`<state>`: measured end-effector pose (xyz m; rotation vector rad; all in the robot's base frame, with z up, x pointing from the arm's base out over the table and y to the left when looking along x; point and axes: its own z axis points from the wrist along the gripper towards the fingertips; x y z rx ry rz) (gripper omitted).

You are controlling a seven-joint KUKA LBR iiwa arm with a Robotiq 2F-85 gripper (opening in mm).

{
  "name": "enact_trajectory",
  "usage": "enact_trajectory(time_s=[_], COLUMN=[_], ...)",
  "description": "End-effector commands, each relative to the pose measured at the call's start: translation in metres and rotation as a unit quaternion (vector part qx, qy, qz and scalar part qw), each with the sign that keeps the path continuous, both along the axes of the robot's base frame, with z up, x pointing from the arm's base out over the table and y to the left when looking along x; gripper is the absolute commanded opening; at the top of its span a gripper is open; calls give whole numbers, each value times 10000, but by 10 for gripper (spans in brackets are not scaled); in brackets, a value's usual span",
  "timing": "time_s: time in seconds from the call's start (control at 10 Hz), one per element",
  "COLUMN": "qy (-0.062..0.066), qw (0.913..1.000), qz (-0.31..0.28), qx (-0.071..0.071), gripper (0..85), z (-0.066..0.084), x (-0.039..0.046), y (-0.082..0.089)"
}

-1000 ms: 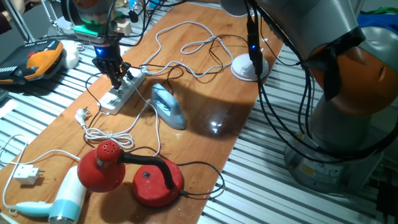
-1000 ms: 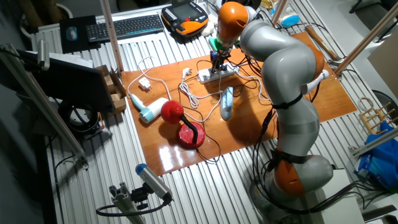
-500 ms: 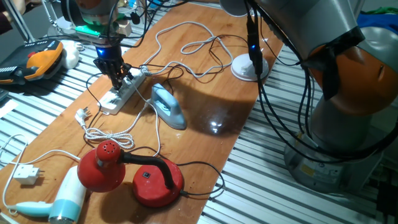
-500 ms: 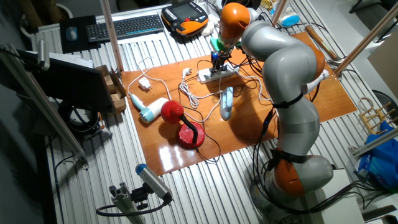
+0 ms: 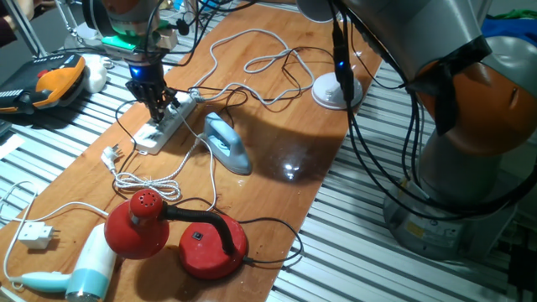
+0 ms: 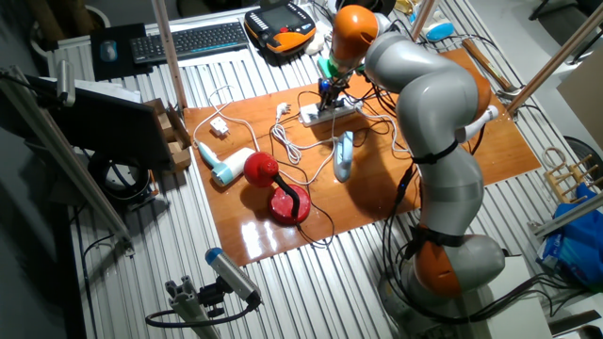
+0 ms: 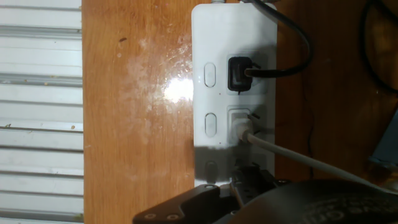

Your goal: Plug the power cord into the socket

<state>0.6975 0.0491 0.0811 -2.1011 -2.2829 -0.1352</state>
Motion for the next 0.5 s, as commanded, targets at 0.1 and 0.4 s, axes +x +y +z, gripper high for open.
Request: enact_trajectory(time_s=[0.1, 0.4], qy=[6, -2], qw=[10000, 10000], qz=[20, 27], qx=[-21, 2], gripper=[0, 0], z=[-12, -20], x=[11, 18], y=[1, -6])
